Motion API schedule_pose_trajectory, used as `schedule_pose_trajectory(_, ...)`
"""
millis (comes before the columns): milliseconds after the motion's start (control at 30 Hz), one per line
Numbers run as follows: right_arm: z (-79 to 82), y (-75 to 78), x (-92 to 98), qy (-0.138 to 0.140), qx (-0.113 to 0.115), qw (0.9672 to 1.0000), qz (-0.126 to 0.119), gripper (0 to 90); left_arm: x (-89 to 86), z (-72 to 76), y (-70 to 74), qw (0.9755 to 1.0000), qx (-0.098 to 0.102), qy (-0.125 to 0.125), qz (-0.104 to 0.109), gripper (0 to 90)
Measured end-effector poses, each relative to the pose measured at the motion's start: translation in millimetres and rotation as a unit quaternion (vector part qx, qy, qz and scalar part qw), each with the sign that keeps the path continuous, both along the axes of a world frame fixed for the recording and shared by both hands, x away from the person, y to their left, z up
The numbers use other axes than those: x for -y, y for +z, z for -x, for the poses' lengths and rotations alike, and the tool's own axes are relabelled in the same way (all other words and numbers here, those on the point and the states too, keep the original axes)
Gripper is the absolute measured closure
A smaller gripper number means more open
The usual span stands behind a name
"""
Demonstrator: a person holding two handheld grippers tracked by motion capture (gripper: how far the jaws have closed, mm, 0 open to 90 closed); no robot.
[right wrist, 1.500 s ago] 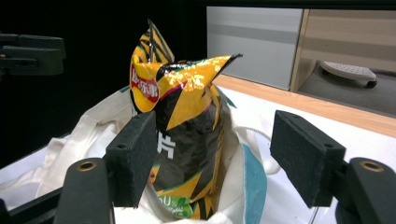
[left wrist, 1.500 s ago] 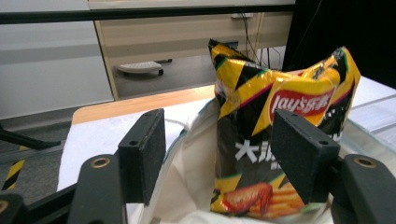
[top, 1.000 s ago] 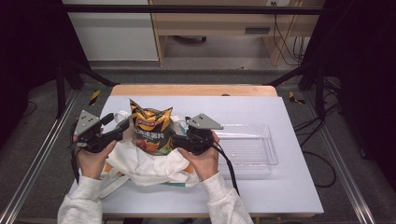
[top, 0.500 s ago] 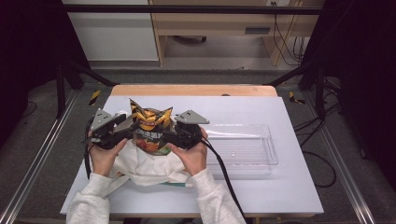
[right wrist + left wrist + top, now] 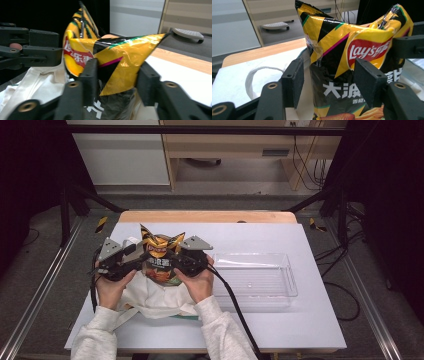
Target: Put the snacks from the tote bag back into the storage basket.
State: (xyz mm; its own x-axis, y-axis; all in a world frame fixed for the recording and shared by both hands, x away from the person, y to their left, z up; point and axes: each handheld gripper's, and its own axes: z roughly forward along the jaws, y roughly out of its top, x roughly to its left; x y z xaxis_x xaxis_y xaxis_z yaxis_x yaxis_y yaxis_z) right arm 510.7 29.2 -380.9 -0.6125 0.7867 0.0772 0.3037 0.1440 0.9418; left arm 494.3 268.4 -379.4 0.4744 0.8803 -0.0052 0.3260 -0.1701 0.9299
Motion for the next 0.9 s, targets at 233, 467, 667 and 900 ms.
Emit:
schedule_pose_trajectory(233, 3.2, 1.1, 0.9, 0.001, 0.006, 0.9998, 0.021, 86.7, -2.0, -0.9, 1.9, 0.9999, 0.003, -0.003, 0.014, 40.7)
schedule_pose_trajectory(467, 6.3, -0.2, 1.9, 0.011, 0.017, 0.9995, 0.025, 90.0, -0.4, -5.8, -0.1, 0.9996, -0.006, -0.016, 0.024, 36.8)
schedule_pose_trajectory(667, 6.4, -1.1, 3.5, 0.018, 0.020, 0.9994, 0.022, 90.0, 3.5, -10.3, -4.9, 0.9990, -0.018, -0.033, 0.023, 39.3)
schedule_pose_trajectory(900, 5.8, -1.9, 4.7, 0.017, 0.016, 0.9996, 0.019, 90.0, 6.2, -7.4, -5.3, 0.9991, -0.025, -0.031, 0.014, 63.8)
